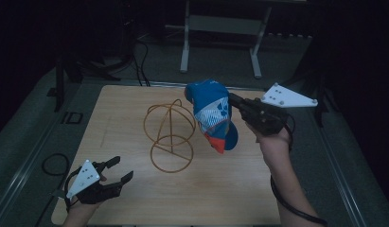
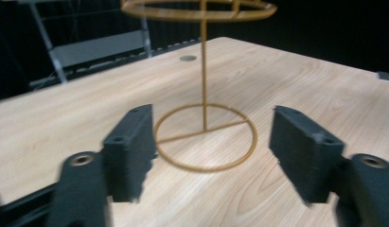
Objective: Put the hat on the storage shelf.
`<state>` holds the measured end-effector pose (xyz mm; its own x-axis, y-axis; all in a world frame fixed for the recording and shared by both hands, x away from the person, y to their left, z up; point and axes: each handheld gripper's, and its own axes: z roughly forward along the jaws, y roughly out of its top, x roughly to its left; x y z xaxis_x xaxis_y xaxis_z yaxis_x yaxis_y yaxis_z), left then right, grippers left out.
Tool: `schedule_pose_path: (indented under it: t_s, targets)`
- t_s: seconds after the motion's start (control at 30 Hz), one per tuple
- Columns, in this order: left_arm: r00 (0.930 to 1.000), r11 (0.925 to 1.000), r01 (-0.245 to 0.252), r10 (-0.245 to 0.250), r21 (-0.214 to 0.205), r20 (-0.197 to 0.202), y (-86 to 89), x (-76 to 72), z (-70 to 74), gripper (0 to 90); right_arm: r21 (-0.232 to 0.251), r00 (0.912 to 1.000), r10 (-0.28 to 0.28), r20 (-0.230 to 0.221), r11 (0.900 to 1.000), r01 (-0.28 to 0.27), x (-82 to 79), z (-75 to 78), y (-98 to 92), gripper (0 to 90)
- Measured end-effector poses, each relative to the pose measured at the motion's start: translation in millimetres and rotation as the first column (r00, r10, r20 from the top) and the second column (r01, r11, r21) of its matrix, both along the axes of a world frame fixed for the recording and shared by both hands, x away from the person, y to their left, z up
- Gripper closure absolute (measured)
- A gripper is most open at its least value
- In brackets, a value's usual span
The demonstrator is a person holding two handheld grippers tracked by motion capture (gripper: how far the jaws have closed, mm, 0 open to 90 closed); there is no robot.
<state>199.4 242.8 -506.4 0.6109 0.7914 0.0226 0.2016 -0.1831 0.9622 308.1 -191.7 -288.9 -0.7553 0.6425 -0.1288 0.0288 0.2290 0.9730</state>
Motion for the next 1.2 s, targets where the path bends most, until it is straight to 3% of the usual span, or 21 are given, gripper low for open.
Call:
schedule_pose_path:
  t_s: [0.07, 0.13, 0.23, 0.37, 0.6, 0.77, 0.93, 1.17, 1.2]
  targets:
    - [0.9987, 0.9989, -0.044, 0.044, 0.019, -0.024, 1.9, 1.1, -10.3, 14.3, -0.004, 1.0000, 0.003, 0.001, 1.0000, -0.003, 3.9, 4.3, 7.4, 90.0]
    - [0.9936, 0.9930, -0.112, 0.112, 0.040, -0.011, 2.4, -1.3, -19.6, 8.5, -0.009, 1.0000, 0.008, 0.002, 0.9999, -0.008, 8.1, 8.2, 15.5, 90.0]
    - [0.9868, 0.9872, -0.151, 0.154, 0.049, -0.050, 5.2, -1.5, -27.9, 1.2, -0.021, 0.9999, 0.014, 0.001, 0.9997, -0.014, 14.6, 12.4, 28.5, 90.0]
    - [0.9776, 0.9769, -0.198, 0.203, 0.081, -0.055, 9.5, -4.8, -36.5, 1.2, -0.018, 0.9993, 0.034, -0.016, 0.9992, -0.034, 22.7, 15.0, 46.8, 90.0]
    - [0.9706, 0.9677, -0.234, 0.238, 0.094, -0.034, 13.2, -6.5, -47.0, 1.3, -0.030, 0.9961, 0.080, -0.037, 0.9963, -0.081, 29.9, 16.5, 81.7, 90.0]
    - [0.9619, 0.9613, -0.271, 0.272, 0.051, -0.024, 19.7, -6.0, -47.9, 1.3, -0.062, 0.9919, 0.119, -0.043, 0.9906, -0.122, 31.6, 15.1, 111.9, 90.0]
    - [0.9554, 0.9551, -0.293, 0.294, 0.046, -0.027, 24.5, -5.3, -49.5, 1.3, -0.093, 0.9863, 0.148, -0.073, 0.9835, -0.155, 36.2, 5.1, 138.0, 90.0]
    - [0.9568, 0.9568, -0.288, 0.289, 0.040, -0.030, 24.4, -5.6, -50.6, 1.3, -0.139, 0.9779, 0.176, -0.112, 0.9717, -0.191, 39.4, -11.0, 160.2, 90.0]
    - [0.9574, 0.9572, -0.286, 0.288, 0.041, -0.025, 23.8, -5.7, -50.6, 1.3, -0.162, 0.9762, 0.179, -0.122, 0.9669, -0.198, 38.9, -18.7, 166.3, 90.0]
